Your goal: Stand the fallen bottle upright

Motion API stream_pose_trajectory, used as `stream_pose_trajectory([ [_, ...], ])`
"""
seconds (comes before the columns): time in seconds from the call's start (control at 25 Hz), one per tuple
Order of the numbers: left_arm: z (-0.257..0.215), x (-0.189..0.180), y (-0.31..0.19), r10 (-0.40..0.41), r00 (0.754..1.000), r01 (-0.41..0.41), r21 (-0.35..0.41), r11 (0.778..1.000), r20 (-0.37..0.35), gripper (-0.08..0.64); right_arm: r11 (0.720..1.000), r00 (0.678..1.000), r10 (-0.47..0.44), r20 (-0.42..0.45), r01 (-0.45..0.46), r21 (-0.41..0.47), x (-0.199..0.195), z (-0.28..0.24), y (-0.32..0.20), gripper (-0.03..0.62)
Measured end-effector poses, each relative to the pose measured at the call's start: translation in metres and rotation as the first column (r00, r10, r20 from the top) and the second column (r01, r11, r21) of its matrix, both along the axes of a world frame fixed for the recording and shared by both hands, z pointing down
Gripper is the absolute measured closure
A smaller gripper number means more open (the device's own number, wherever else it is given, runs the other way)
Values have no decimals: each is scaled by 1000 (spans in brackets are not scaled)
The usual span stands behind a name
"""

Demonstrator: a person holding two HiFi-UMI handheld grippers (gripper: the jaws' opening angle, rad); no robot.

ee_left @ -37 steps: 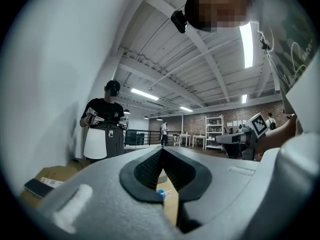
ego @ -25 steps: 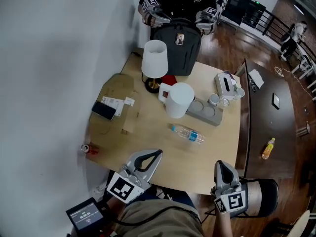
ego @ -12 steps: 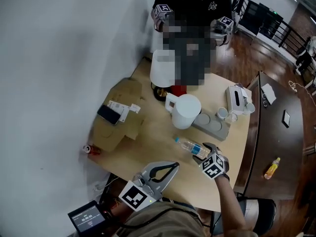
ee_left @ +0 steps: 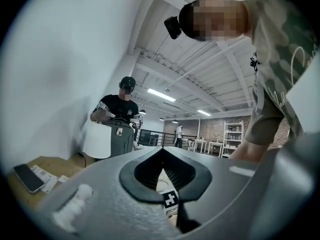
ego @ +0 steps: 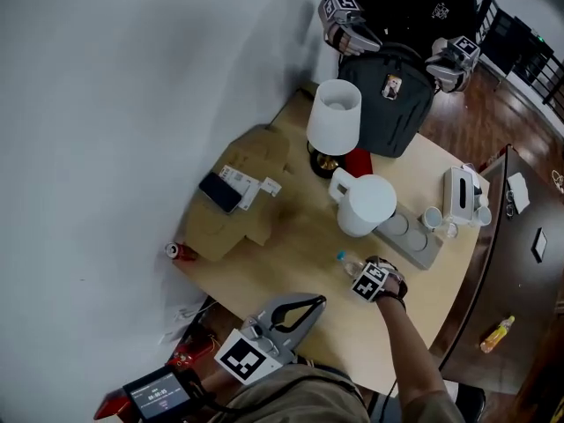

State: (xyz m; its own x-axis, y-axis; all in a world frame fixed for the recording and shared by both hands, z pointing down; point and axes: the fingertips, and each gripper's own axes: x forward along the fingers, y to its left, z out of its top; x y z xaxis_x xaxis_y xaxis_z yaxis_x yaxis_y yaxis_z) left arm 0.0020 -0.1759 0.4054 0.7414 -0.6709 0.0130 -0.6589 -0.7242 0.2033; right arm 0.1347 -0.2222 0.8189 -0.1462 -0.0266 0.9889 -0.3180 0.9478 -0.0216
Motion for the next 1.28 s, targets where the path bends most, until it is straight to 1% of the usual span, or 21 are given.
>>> stream_pose_trajectory([
  [0.16,11,0,-4,-2,1000,3,-39,999,9,555,1000,1000,-14,-21,14,-18,-1,17,2,265],
  [0.28,17,2,-8,3,1000,-2,-46,999,22,555,999,1000,-19,-21,18,-32,-2,23,4,268],
  [0.36,18,2,-12,4,1000,-3,-42,999,31,555,999,1000,-24,-3,24,-32,-2,22,4,271],
  [0.44,18,3,-13,8,999,-7,-45,999,35,555,1000,999,-5,47,5,16,-3,13,2,276],
  [0.48,18,4,-13,13,999,-11,-49,999,36,555,998,995,20,99,-27,65,-4,2,-1,276],
  [0.52,16,4,-13,17,999,-15,-50,999,37,555,989,983,53,178,-76,127,-5,-16,-6,278],
  [0.56,15,5,-13,21,999,-19,-47,999,37,555,971,953,85,292,-144,190,-9,-40,-12,276],
  [0.6,14,5,-13,22,999,-20,-42,999,37,555,942,895,109,432,-232,242,-14,-70,-18,276],
  [0.64,13,4,-13,23,999,-21,-39,999,37,555,903,806,121,579,-331,272,-18,-101,-23,276],
  [0.68,14,4,-13,25,999,-23,-37,999,41,555,858,696,119,708,-431,280,-20,-130,-26,276],
  [0.72,16,3,-13,28,999,-26,-35,999,47,555,812,587,102,803,-515,274,-19,-152,-26,276],
  [0.76,17,4,-13,32,998,-30,-35,999,56,555,770,500,75,863,-578,268,-18,-166,-24,276],
  [0.8,19,4,-12,35,997,-33,-37,999,68,555,736,443,48,895,-621,268,-18,-172,-21,276],
  [0.84,21,5,-12,39,996,-36,-39,999,82,555,711,411,31,911,-650,269,-20,-173,-18,276],
  [0.88,21,6,-11,45,994,-41,-39,998,97,555,693,394,27,919,-670,267,-24,-170,-15,276],
  [0.96,21,11,-7,63,991,-60,-34,998,117,555,674,381,36,924,-692,259,-31,-164,-6,275],
  [1.08,24,19,-3,87,987,-82,-41,996,137,555,664,386,64,920,-705,249,-36,-150,-2,275],
  [1.12,26,20,-3,90,986,-84,-48,995,139,555,662,393,65,917,-705,255,-38,-144,-2,275],
  [1.16,28,22,-2,94,986,-87,-52,995,138,555,661,407,59,912,-700,270,-41,-139,0,275],
  [1.28,30,29,3,107,984,-100,-60,993,139,555,664,467,30,884,-670,332,-43,-126,13,275],
])
